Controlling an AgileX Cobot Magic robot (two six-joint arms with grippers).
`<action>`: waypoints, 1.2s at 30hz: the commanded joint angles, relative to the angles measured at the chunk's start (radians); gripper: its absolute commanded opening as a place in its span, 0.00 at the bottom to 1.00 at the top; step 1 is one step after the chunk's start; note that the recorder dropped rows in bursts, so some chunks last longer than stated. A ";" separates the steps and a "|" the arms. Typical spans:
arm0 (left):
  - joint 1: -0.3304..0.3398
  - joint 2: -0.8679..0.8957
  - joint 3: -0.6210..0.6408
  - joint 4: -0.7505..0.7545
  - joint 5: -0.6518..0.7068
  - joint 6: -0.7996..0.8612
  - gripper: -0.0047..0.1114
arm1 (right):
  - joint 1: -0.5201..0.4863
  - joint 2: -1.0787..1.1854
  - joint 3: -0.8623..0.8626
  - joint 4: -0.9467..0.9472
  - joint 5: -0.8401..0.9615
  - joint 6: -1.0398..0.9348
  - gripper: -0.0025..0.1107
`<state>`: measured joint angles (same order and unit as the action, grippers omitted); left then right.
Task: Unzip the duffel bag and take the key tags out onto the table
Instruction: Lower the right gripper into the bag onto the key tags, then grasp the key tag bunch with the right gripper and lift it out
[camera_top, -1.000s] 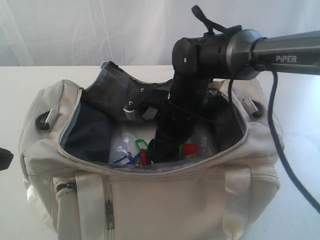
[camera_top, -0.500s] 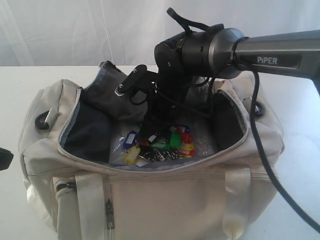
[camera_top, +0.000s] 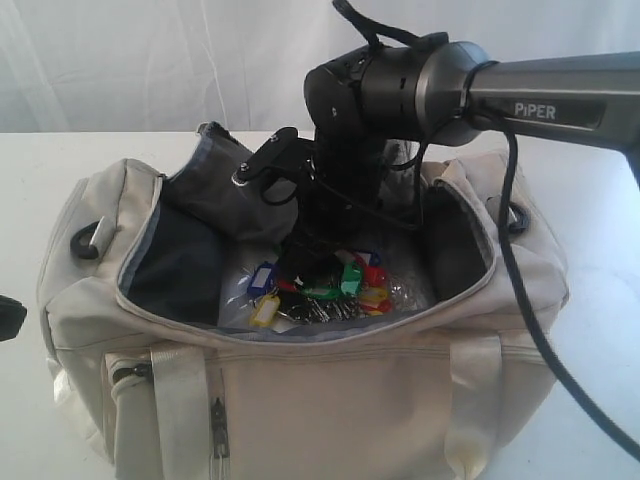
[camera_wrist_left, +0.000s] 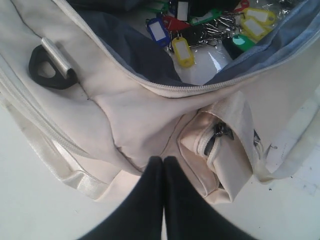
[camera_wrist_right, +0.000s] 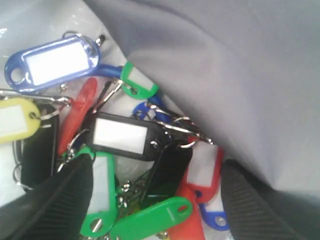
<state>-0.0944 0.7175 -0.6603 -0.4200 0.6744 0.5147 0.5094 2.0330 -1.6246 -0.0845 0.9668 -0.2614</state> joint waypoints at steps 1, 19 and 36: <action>0.003 -0.007 0.003 -0.017 0.007 -0.004 0.04 | -0.021 0.021 -0.008 0.005 0.023 0.053 0.62; 0.003 -0.007 0.003 -0.017 0.003 -0.004 0.04 | -0.046 0.103 -0.008 0.209 0.123 -0.051 0.02; 0.003 -0.007 0.003 -0.017 0.003 -0.002 0.04 | -0.046 -0.195 -0.008 0.212 0.046 -0.051 0.02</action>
<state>-0.0944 0.7175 -0.6603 -0.4200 0.6726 0.5140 0.4658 1.8720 -1.6332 0.1302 1.0318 -0.3020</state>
